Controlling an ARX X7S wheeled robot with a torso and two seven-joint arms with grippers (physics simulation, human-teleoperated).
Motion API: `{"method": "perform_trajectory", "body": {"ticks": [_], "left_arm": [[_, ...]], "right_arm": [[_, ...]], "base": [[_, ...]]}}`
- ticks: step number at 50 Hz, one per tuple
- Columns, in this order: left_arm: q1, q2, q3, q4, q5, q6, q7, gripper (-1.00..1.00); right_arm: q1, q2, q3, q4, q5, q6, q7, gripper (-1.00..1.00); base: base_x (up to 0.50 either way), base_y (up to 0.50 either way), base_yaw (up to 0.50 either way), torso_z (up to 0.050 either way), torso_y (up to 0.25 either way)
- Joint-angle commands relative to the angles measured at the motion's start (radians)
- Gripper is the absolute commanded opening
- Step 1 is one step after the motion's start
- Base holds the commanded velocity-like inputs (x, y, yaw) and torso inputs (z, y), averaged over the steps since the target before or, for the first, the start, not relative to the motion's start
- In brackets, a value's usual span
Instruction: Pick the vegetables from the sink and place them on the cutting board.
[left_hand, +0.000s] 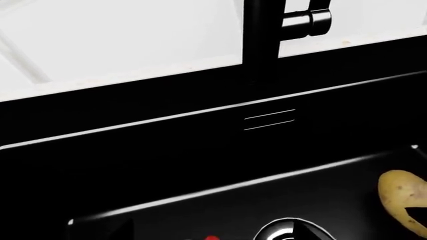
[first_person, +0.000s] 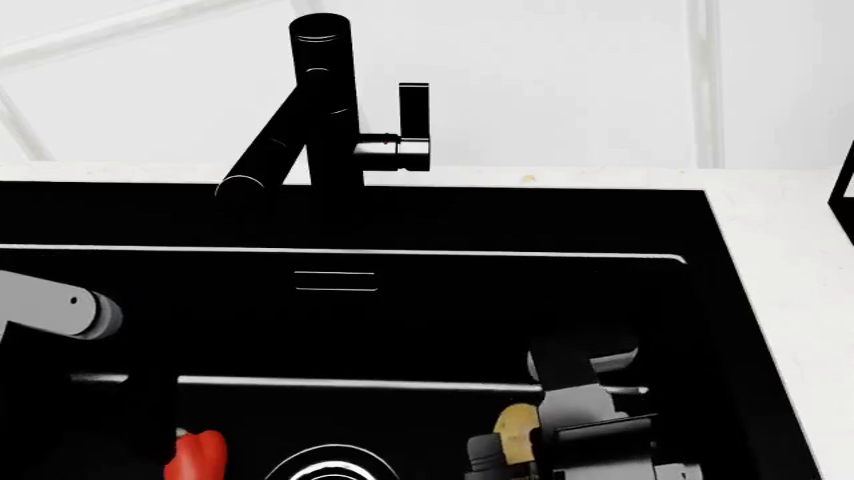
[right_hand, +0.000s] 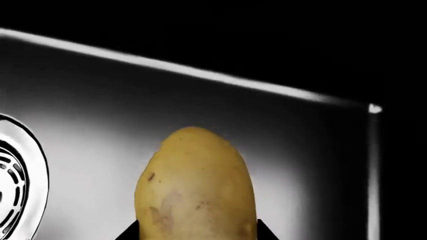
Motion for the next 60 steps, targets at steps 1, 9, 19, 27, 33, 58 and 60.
{"method": "perform_trajectory", "body": {"ticks": [1,9,19,27,33,58,60], "left_arm": [[-0.004,0.001,-0.002,0.006,-0.011,-0.007,-0.008,1.0],[0.002,-0.008,-0.01,0.015,-0.023,-0.011,-0.009,1.0],[-0.004,-0.006,0.0,0.001,-0.017,-0.001,-0.018,1.0],[-0.02,-0.005,0.01,-0.01,-0.016,0.003,-0.021,1.0],[-0.023,-0.008,0.008,-0.01,-0.021,-0.001,-0.024,1.0],[-0.086,0.045,0.13,-0.167,-0.003,0.01,-0.003,1.0],[-0.074,0.037,0.134,-0.181,0.002,0.024,0.005,1.0]], "right_arm": [[0.059,-0.02,0.028,0.01,-0.067,-0.035,-0.033,-1.0],[-0.068,0.022,0.004,-0.533,-0.06,0.268,-0.066,-1.0],[-0.213,0.081,-0.008,-1.152,-0.034,0.637,-0.093,-1.0],[-0.212,0.109,0.017,-1.468,-0.004,0.863,-0.113,-1.0],[-0.122,0.22,0.063,-1.536,0.395,0.916,0.21,-1.0],[0.115,0.475,0.202,-1.479,1.446,0.877,1.007,-1.0],[0.131,0.484,0.204,-1.473,1.475,0.875,1.034,-1.0]], "base": [[0.0,0.0,0.0,0.0,0.0],[0.0,0.0,0.0,0.0,0.0],[0.0,0.0,0.0,0.0,0.0],[0.0,0.0,0.0,0.0,0.0],[0.0,0.0,0.0,0.0,0.0],[0.0,0.0,0.0,0.0,0.0],[0.0,0.0,0.0,0.0,0.0]]}}
